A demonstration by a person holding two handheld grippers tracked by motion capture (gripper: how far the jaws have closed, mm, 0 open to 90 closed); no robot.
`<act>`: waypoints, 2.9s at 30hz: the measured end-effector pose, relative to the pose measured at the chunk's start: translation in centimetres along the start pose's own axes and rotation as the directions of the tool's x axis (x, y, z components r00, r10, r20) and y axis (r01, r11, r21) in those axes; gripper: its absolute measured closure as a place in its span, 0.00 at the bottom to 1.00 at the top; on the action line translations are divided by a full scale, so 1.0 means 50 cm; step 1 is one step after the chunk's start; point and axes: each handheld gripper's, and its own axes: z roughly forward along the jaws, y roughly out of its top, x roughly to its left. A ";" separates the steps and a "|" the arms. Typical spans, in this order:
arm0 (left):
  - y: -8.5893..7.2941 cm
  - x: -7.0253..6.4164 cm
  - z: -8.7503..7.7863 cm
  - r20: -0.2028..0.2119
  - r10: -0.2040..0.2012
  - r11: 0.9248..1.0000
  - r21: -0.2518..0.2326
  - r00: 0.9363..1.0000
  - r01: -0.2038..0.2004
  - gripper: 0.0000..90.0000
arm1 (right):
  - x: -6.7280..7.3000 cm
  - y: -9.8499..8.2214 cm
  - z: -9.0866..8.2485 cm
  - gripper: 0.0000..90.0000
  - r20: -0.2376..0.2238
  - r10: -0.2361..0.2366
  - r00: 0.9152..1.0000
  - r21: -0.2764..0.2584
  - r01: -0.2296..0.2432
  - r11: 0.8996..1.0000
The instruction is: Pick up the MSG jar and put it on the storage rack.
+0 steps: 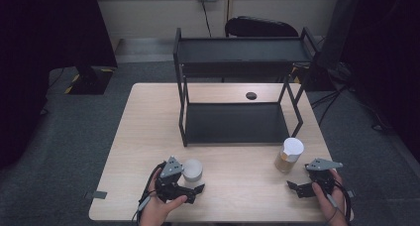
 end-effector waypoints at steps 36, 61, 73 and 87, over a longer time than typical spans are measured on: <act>0.018 -0.002 0.009 -0.010 0.046 0.999 -0.002 0.999 -0.046 0.34 | 0.001 0.000 0.000 0.00 0.001 0.001 1.000 0.000 -0.001 1.000; 0.026 -0.033 0.006 -0.070 0.098 0.995 0.006 0.993 -0.098 0.39 | 0.002 0.000 0.000 0.00 0.003 0.004 1.000 0.001 -0.004 1.000; 0.037 -0.029 0.009 -0.054 0.074 0.997 0.015 0.996 -0.073 0.39 | 0.002 0.000 0.000 0.00 0.003 0.004 1.000 0.000 -0.004 1.000; 0.054 -0.019 0.007 -0.031 0.034 0.999 0.003 0.999 -0.034 0.39 | 0.002 0.000 0.000 0.00 0.003 0.005 1.000 0.001 -0.005 1.000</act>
